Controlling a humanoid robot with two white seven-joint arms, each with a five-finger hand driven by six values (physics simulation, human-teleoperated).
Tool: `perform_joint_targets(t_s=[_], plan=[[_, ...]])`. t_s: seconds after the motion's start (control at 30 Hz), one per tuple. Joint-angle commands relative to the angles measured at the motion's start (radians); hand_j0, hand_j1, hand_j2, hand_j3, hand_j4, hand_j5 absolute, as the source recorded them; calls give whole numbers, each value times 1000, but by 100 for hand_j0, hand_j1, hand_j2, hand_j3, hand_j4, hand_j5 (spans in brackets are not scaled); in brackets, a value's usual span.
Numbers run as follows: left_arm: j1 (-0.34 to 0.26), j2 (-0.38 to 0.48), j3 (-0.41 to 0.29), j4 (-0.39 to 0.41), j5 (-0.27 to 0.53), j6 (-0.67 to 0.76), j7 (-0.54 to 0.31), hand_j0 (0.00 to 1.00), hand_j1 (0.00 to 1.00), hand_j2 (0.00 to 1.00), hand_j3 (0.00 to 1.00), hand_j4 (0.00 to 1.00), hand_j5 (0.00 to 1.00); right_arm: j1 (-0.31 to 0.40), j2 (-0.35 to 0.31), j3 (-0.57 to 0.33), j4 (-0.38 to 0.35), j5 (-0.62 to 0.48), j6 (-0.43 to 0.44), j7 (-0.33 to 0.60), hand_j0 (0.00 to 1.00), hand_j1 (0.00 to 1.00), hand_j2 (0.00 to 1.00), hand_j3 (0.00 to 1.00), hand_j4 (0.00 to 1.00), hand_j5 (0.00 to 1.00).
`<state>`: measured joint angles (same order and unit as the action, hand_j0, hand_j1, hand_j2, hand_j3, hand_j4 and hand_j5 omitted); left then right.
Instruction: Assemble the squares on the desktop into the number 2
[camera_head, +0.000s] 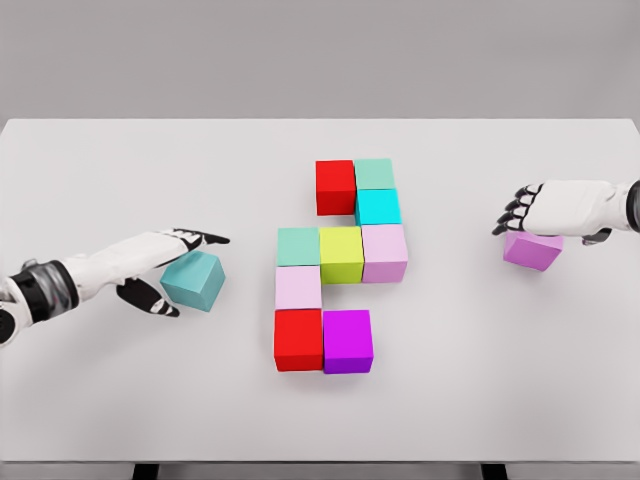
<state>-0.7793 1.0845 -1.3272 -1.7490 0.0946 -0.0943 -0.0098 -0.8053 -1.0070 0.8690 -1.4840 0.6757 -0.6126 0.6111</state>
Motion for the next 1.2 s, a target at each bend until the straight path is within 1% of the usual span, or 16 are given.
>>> perform_joint_targets(t_s=[0.0, 0.03, 0.1, 0.13, 0.23, 0.47, 0.53, 0.63, 0.7, 0.77, 0.87, 0.9, 1.03, 1.1, 1.13, 1.17], plan=[[0, -12, 0, 8, 1, 1, -1, 100, 100, 100, 100, 100, 100, 0, 1, 1, 7, 2, 2, 0, 100, 100, 100, 100, 100, 100], [0, -14, 0, 6, 1, 1, -1, 98, 98, 98, 98, 98, 98, 2, 1, 1, 8, 5, 2, 0, 100, 100, 100, 100, 100, 100], [3, -21, 0, 8, 1, 2, -1, 83, 83, 83, 83, 83, 83, 0, 8, 1, 13, 5, 2, 0, 100, 100, 100, 100, 100, 100], [5, -21, 0, 8, 1, 1, -1, 78, 78, 78, 78, 78, 78, 0, 8, 19, 13, 8, 2, 0, 100, 100, 100, 100, 100, 100], [8, -23, -1, 22, 1, 1, -1, 73, 73, 73, 73, 73, 73, -6, 10, 19, 16, 18, 2, 0, 100, 100, 100, 100, 100, 100], [9, -31, 0, 23, 5, 1, -1, 42, 42, 42, 42, 42, 42, -8, 18, 18, 33, 15, 2, 0, 99, 99, 99, 99, 99, 99], [9, -32, 0, 23, 8, 1, 1, 40, 40, 40, 40, 40, 40, -8, 18, 19, 31, 15, 2, 0, 99, 99, 99, 99, 99, 99], [6, -35, 6, 23, 11, 1, 1, 36, 36, 36, 36, 36, 36, -8, 16, 18, 33, 13, 2, 0, 85, 85, 85, 85, 85, 85], [-9, -37, 9, 23, 14, 5, 1, 35, 35, 35, 35, 35, 35, -8, 16, 18, 33, 11, 2, 0, 84, 84, 84, 84, 84, 84], [-26, -77, 32, 25, 16, 60, -1, 35, 35, 35, 35, 35, 35, -8, 16, 16, 33, 10, 2, 0, 76, 76, 76, 76, 76, 76], [-80, -149, 37, 26, 20, 166, -1, 35, 35, 35, 35, 35, 35, -8, 16, 16, 31, 4, 2, 0, 73, 73, 73, 73, 73, 73], [-97, -173, 39, 38, 42, 197, -1, 35, 35, 35, 35, 35, 35, -8, 16, 16, 31, 4, 2, 0, 73, 73, 73, 73, 73, 73], [-144, -331, 54, 172, 47, 286, -1, 35, 35, 35, 35, 35, 35, -8, 19, 18, 30, 4, 2, 0, 70, 70, 70, 70, 70, 70], [-150, -411, 95, 272, 62, 312, -1, 35, 35, 35, 35, 35, 35, -8, 19, 19, 30, 4, 2, 0, 68, 68, 68, 68, 68, 68], [-167, -454, 97, 327, 63, 312, -1, 35, 35, 35, 35, 35, 35, -8, 18, 30, 30, 4, 2, 0, 73, 73, 73, 73, 73, 73], [-176, -498, 98, 385, 63, 318, -1, 35, 35, 35, 35, 35, 35, -8, 16, 34, 30, 4, 2, 0, 92, 92, 92, 92, 92, 92]])
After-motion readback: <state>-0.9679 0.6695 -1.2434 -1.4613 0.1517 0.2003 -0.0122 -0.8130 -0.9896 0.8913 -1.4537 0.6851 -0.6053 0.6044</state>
